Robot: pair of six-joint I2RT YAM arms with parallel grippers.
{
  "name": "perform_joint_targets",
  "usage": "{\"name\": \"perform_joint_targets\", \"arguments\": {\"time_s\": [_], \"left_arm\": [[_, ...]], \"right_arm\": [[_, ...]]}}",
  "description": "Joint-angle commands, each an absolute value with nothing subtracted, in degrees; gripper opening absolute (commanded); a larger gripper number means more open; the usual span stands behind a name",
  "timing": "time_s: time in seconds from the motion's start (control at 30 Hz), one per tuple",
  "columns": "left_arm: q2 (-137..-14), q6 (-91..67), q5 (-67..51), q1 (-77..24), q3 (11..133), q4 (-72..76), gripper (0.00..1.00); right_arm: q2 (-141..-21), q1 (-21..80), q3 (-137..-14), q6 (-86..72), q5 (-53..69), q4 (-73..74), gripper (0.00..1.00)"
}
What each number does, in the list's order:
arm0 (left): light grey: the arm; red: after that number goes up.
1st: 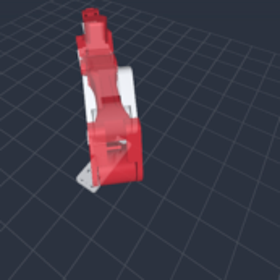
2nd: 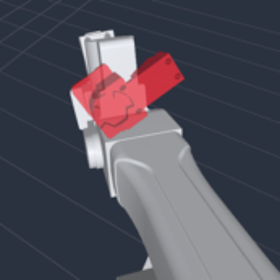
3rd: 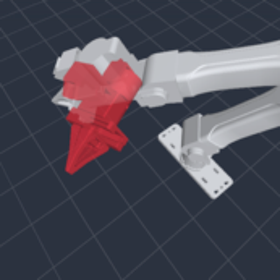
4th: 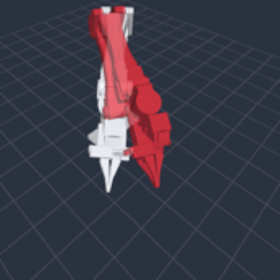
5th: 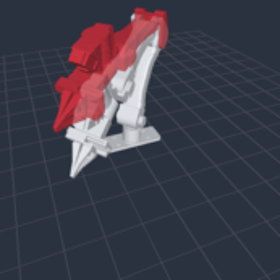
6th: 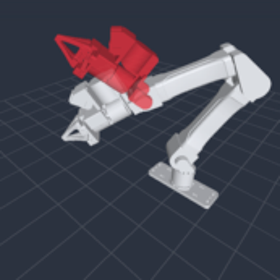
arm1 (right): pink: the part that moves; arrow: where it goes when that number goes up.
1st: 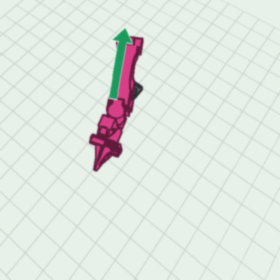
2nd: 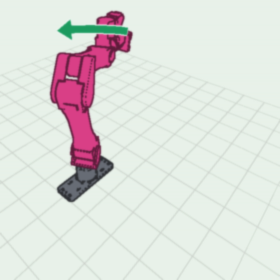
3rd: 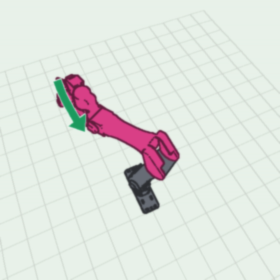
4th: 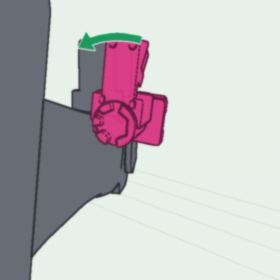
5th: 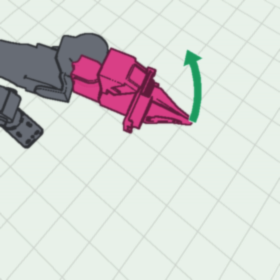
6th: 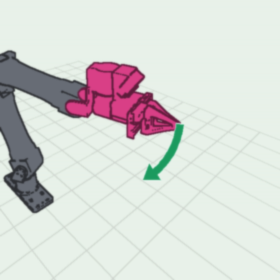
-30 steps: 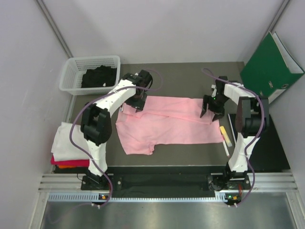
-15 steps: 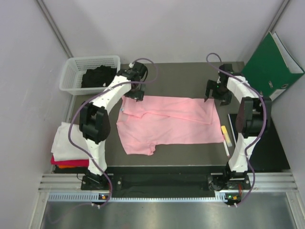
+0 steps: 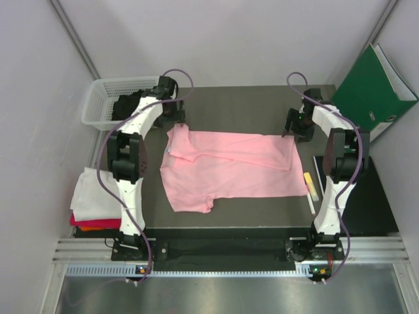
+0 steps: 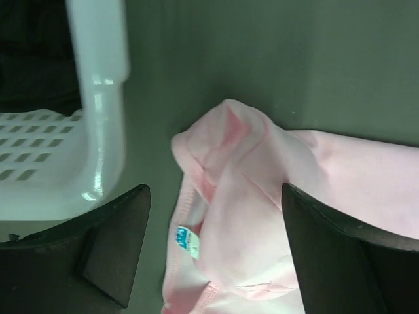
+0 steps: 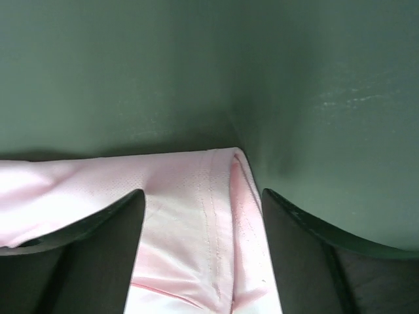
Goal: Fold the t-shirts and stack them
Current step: Fold the flattened tshirt in 1/3 of the way
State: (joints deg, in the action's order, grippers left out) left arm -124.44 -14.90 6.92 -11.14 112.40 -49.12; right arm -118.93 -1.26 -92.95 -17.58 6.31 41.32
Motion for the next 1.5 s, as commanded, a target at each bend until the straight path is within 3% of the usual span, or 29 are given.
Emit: {"name": "perform_joint_targets", "arguments": {"time_s": [0.0,0.13,0.27,0.3,0.33,0.43,0.47,0.57,0.8,1.0,1.33,1.43,1.47], "left_arm": [[-124.72,-15.38,2.64,-12.22,114.53,-47.03,0.85],[-125.24,-15.91,2.46,-12.22,113.82,-46.32,0.84],[-126.21,-16.17,2.11,-12.22,113.38,-45.79,0.7],[-126.38,-16.35,1.94,-12.22,113.47,-45.7,0.49],[-126.56,-16.52,1.85,-12.22,113.47,-45.62,0.35],[-127.18,-17.05,1.93,-12.22,113.55,-45.61,0.0],[-127.26,-17.14,2.11,-12.22,113.64,-45.79,0.0],[-126.65,-17.05,2.81,-12.13,113.47,-46.14,0.0],[-125.77,-16.7,4.92,-11.6,113.29,-46.93,0.0],[-125.95,-16.61,5.01,-11.25,113.38,-47.11,0.0],[-126.65,-16.26,4.48,-10.99,115.22,-47.55,0.0],[-127.09,-15.91,3.78,-10.99,115.84,-47.73,0.0],[-127.26,-15.91,3.52,-10.99,115.93,-47.81,0.0]], "right_arm": [[-115.23,-1.49,-90.97,-18.81,10.8,39.81,0.67],[-113.56,-1.49,-86.59,-19.25,12.83,39.2,0.61],[-112.59,-1.49,-83.06,-19.25,15.64,37.54,0.42],[-112.24,-1.49,-82.36,-19.34,15.82,37.01,0.39],[-111.89,-1.49,-81.4,-19.34,15.91,36.48,0.35],[-112.41,-1.5,-81.56,-18.72,16.96,35.68,0.21],[-112.41,-1.49,-81.82,-18.55,17.83,35.68,0.12],[-110.93,-1.58,-82.7,-18.2,19.24,35.25,0.04],[-105.47,-1.93,-85.16,-19.6,18.99,34.19,0.01],[-106.52,-3.34,-88.59,-19.86,17.32,34.28,0.03],[-119.33,-6.68,-99.38,-21.79,17.58,32.7,0.06],[-124.25,-7.47,-104.48,-23.29,18.89,33.75,0.11],[-125.58,-7.56,-105.72,-24.25,19.42,34.19,0.24]]}}
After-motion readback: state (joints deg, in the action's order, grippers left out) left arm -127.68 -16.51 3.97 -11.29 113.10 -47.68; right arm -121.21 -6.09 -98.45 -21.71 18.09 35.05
